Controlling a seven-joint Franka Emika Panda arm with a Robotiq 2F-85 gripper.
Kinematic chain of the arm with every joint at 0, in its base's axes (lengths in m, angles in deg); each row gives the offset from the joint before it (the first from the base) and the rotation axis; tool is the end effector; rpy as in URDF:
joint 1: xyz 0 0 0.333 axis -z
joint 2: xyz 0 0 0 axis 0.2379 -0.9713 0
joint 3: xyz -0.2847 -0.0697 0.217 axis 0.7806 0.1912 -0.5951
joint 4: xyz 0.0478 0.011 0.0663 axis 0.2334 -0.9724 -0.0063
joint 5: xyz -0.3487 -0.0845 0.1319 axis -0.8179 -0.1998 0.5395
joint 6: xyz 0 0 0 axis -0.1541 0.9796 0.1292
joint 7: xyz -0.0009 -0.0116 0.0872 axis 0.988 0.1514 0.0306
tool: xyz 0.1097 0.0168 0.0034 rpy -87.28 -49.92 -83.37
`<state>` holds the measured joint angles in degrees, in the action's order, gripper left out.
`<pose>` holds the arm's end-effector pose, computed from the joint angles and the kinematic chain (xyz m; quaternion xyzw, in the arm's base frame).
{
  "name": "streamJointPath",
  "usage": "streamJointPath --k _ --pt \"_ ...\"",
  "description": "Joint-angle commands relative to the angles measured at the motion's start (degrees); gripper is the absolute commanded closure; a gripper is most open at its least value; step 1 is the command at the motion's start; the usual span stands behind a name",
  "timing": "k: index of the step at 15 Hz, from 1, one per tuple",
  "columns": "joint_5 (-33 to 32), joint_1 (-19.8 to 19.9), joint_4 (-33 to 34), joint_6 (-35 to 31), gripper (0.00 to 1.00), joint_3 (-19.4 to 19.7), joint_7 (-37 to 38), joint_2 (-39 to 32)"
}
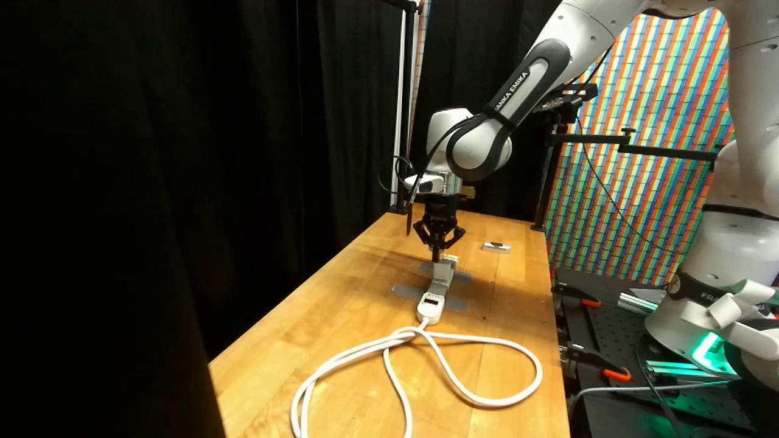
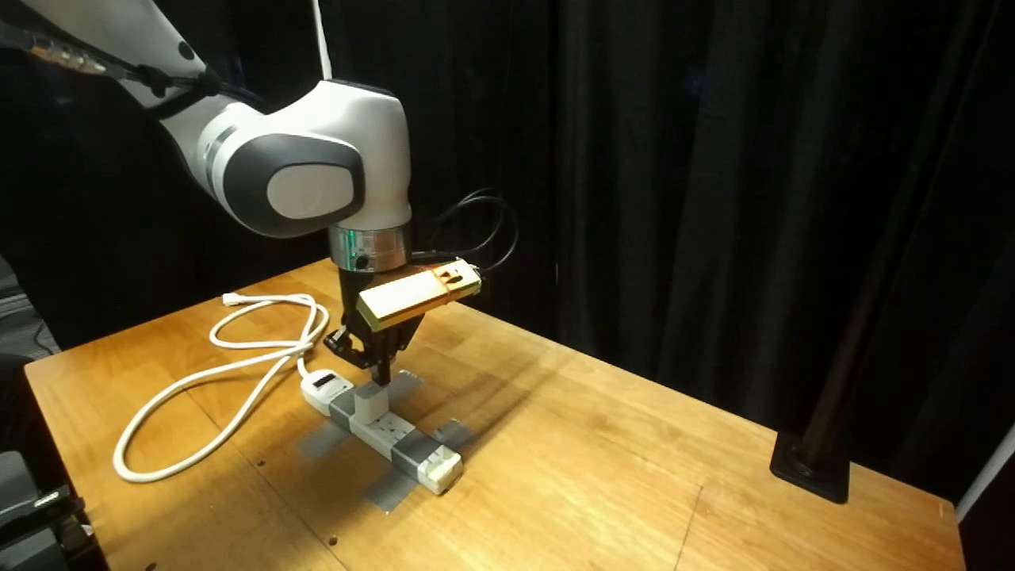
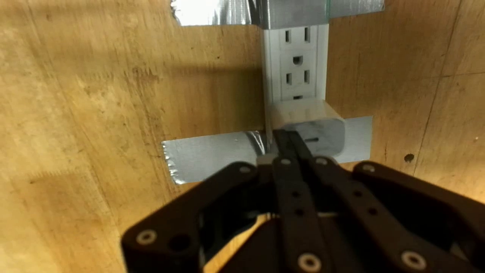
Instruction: Put the block on the adapter
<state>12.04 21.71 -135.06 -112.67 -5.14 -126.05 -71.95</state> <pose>0.5362 -0.0316 0.2585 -0.7258 -0.6870 -0.0092 0.0342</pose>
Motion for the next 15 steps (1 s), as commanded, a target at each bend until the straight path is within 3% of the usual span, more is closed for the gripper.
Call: streamJointPath --k 1,9,15 --pt "-0.4 -0.3 -2.5 0.1 0.95 0.1 1.1 2.0" --pt "-0.1 -0.5 -5.7 -0.3 0.94 0.1 1.6 5.8" --pt "-0.3 -0.6 -6.1 -2.1 0.95 0.2 1.1 4.8"
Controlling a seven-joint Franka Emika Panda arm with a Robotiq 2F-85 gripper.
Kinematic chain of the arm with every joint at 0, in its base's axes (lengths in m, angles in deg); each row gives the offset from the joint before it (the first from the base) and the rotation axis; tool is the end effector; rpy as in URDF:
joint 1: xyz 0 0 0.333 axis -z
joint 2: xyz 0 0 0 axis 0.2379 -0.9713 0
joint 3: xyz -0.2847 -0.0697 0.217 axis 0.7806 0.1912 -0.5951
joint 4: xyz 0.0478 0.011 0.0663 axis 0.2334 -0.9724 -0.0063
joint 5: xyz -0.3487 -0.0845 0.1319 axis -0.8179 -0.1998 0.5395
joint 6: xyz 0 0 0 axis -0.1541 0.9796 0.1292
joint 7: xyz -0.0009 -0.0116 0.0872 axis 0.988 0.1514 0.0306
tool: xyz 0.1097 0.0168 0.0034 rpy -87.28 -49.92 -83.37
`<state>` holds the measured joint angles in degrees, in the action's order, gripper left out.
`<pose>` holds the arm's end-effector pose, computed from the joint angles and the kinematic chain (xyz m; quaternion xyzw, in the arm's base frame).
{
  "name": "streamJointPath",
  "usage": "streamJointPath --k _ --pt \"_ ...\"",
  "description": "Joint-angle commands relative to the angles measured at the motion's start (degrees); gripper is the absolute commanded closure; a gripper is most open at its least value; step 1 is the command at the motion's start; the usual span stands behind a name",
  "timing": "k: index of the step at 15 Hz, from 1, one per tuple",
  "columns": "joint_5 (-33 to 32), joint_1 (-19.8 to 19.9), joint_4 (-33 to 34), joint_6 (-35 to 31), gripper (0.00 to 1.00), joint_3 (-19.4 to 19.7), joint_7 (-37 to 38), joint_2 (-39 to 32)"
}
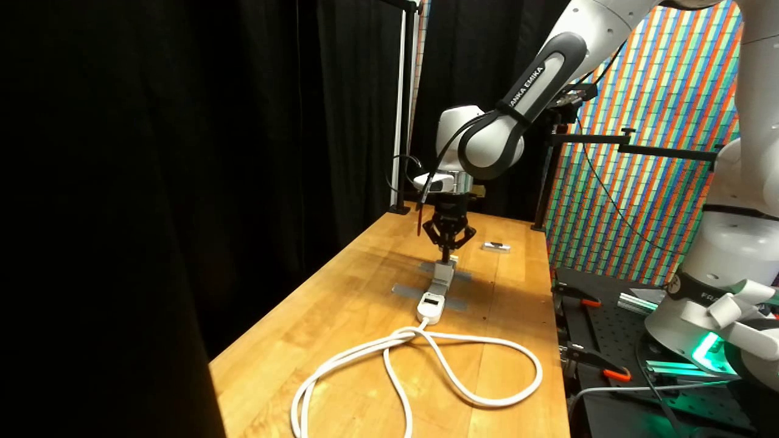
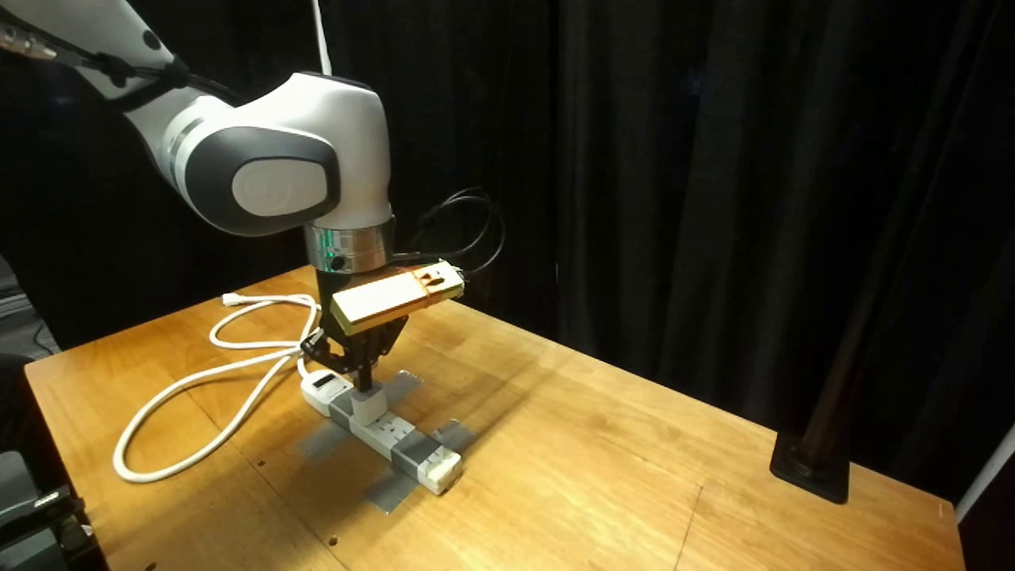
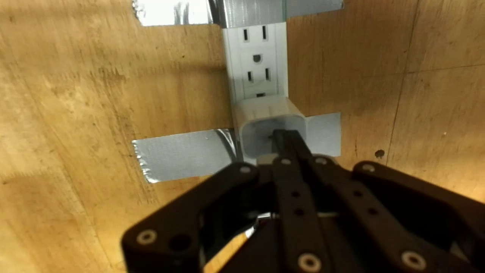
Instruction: Put the block on the adapter
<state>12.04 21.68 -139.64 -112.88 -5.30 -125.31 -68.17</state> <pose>0.5097 -0.0281 0.2660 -0.7287 -0.6839 -0.0036 0.0365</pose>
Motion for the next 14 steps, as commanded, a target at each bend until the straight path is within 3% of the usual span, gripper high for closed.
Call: streamJointPath --k 1,5,14 --pt "-0.1 -0.4 -1.6 -2.4 0.95 0.3 0.1 0.7" --pt "0.4 -0.1 -1.6 -5.5 0.94 -0.1 -0.2 -0.7" --pt "6.2 1.9 -0.4 -3.6 0.95 -1.4 -3.3 -4.1"
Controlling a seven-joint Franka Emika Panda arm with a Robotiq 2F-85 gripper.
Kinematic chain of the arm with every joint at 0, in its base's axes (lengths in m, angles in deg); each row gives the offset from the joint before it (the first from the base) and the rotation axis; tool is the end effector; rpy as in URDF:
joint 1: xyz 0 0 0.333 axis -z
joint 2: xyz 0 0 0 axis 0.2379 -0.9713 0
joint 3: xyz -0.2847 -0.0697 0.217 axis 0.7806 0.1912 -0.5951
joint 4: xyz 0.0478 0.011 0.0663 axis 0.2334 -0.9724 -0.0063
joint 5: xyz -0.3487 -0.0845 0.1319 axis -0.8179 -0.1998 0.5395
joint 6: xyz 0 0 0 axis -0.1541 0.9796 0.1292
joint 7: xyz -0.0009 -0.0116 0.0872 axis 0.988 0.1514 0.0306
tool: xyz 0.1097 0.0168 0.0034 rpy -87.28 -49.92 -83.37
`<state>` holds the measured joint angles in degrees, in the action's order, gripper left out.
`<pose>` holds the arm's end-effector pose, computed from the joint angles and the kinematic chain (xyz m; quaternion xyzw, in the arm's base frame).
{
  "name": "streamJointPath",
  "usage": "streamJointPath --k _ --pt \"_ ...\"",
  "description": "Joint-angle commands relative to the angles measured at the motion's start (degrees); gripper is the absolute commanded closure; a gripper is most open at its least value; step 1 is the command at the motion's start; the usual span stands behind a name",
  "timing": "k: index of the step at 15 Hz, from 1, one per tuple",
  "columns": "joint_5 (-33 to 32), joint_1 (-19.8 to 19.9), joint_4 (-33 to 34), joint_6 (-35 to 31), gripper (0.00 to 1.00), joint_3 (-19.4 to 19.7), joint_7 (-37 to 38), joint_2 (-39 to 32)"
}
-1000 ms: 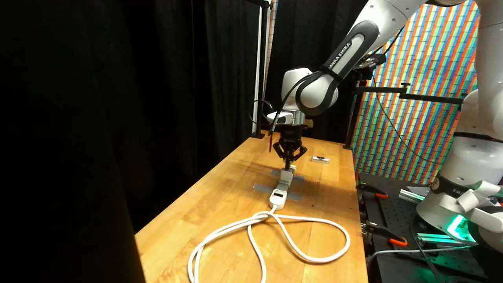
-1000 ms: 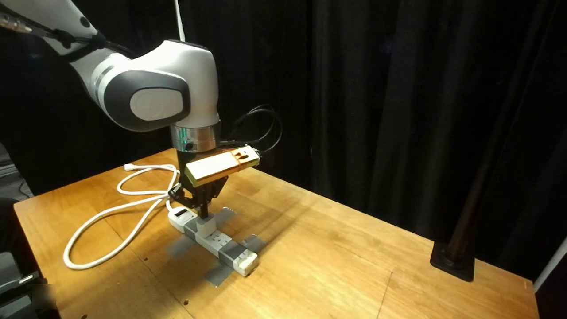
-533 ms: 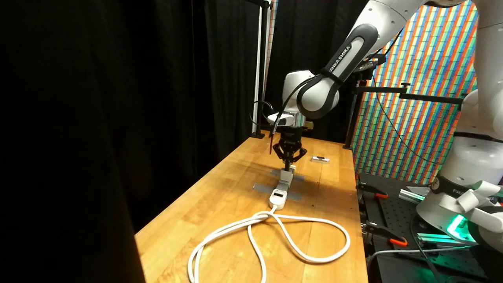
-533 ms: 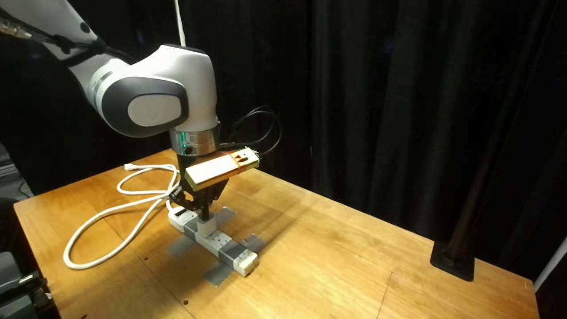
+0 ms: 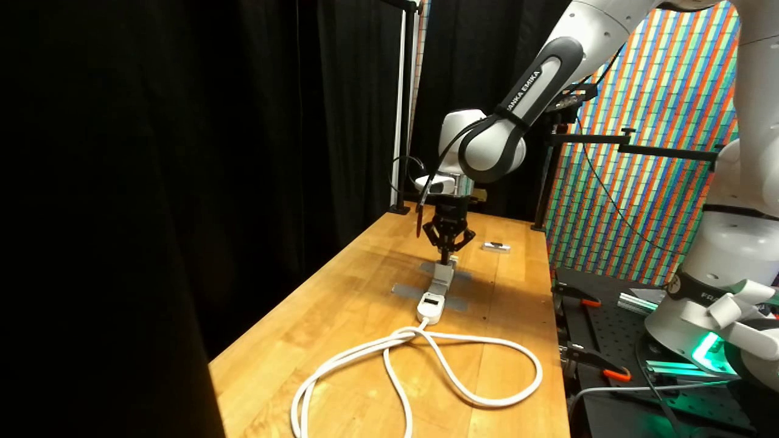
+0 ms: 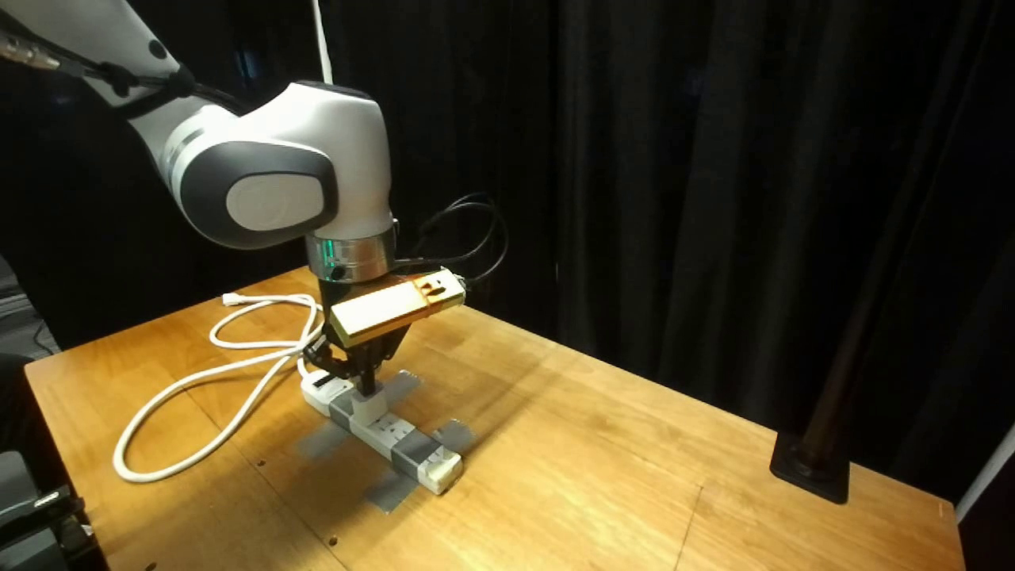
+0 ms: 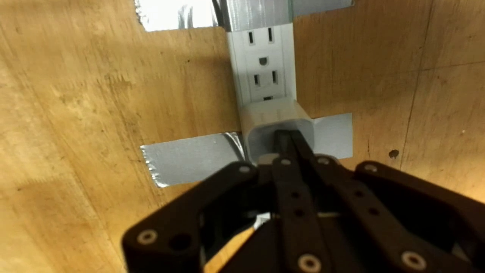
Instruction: Put the block on the adapter
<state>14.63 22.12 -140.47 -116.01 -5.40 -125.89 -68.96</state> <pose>0.5088 -0.0325 0.2586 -0.7413 -0.6701 -0.0203 0.0337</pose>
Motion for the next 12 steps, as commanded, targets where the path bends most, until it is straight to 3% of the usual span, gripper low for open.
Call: streamJointPath --k 1,12 --pt "4.6 1.8 0.7 -0.2 0.94 -1.5 -3.1 -3.9" --pt "15.6 3.5 2.2 4.5 0.95 -3.1 -11.3 -6.7"
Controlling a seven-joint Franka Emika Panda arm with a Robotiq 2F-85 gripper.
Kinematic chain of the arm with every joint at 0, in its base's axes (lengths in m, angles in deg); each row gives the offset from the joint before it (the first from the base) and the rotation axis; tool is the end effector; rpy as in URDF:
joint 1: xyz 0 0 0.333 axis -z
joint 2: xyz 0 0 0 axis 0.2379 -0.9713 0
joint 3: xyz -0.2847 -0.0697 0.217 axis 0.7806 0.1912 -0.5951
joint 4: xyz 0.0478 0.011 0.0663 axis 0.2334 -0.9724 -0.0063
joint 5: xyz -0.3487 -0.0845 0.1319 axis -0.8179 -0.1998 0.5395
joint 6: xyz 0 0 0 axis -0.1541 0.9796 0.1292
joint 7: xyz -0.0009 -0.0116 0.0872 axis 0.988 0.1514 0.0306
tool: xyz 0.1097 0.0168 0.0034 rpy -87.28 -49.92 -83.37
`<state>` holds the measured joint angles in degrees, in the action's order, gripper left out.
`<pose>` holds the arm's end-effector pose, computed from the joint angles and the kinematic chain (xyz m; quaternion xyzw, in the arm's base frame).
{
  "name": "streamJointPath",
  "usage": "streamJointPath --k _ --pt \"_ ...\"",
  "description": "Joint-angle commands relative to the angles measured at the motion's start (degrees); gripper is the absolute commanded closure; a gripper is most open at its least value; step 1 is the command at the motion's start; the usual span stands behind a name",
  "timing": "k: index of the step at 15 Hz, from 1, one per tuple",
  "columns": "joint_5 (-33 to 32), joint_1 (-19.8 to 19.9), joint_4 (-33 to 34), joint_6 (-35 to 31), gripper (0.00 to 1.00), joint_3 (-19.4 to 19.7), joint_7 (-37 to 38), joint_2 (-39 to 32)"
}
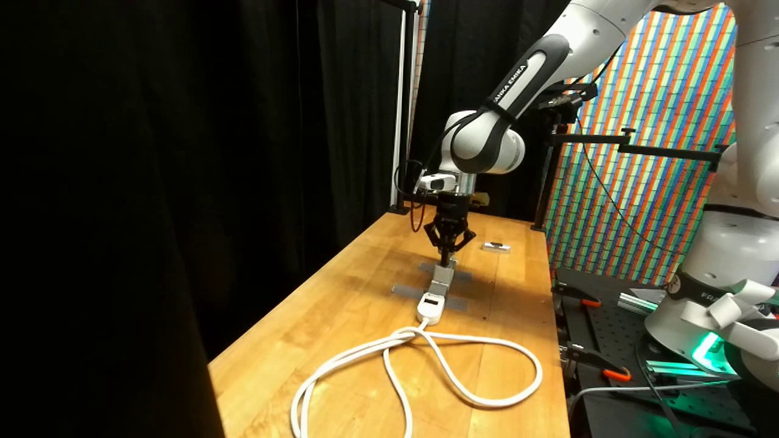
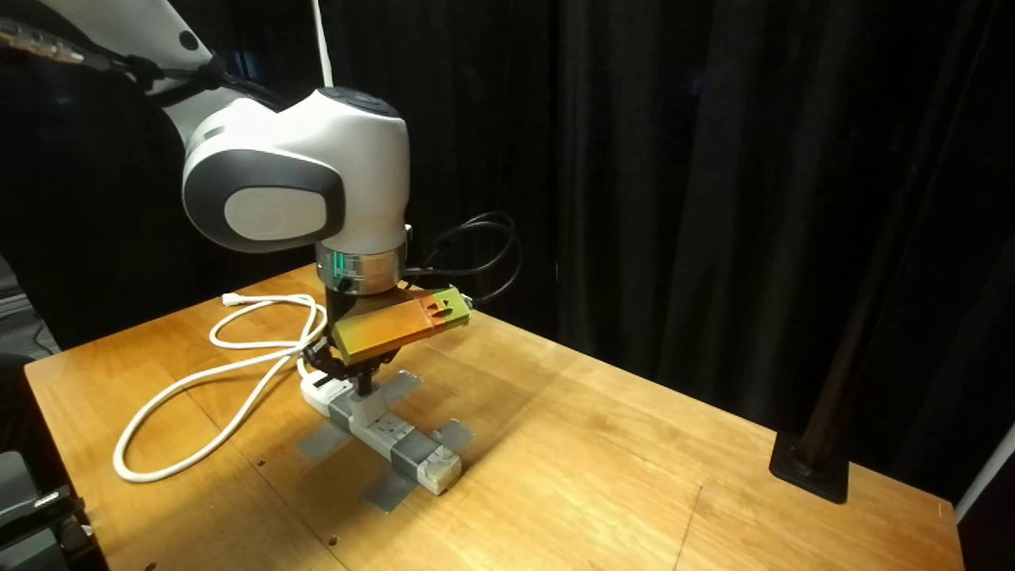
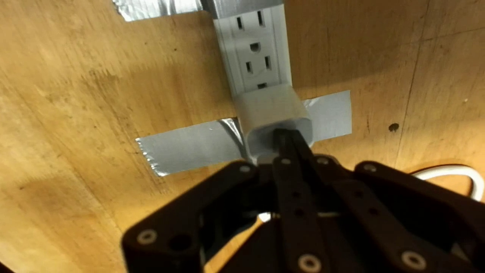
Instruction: Put the block on the adapter
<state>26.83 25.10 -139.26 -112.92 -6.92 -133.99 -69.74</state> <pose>0.5084 -0.0477 0.2542 -0.7601 -0.6416 -0.0560 0.0865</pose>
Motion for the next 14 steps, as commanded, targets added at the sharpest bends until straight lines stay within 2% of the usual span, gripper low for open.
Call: streamJointPath --k 1,7,8,9,10,14 --pt "4.0 0.6 1.1 1.7 0.95 -1.5 -3.9 -6.0" --pt "4.2 0.6 1.9 3.7 0.95 -0.5 -3.7 -6.2" --pt "3.9 0.7 2.1 5.4 0.7 -0.4 -4.0 -5.3" --pt "3.4 0.6 2.0 6.2 0.69 -0.1 -3.8 -4.2" --pt "2.4 0.4 2.0 8.0 0.63 0.4 -3.3 -2.5" --pt "-2.2 -1.0 1.3 12.5 0.32 2.3 -0.6 2.6"
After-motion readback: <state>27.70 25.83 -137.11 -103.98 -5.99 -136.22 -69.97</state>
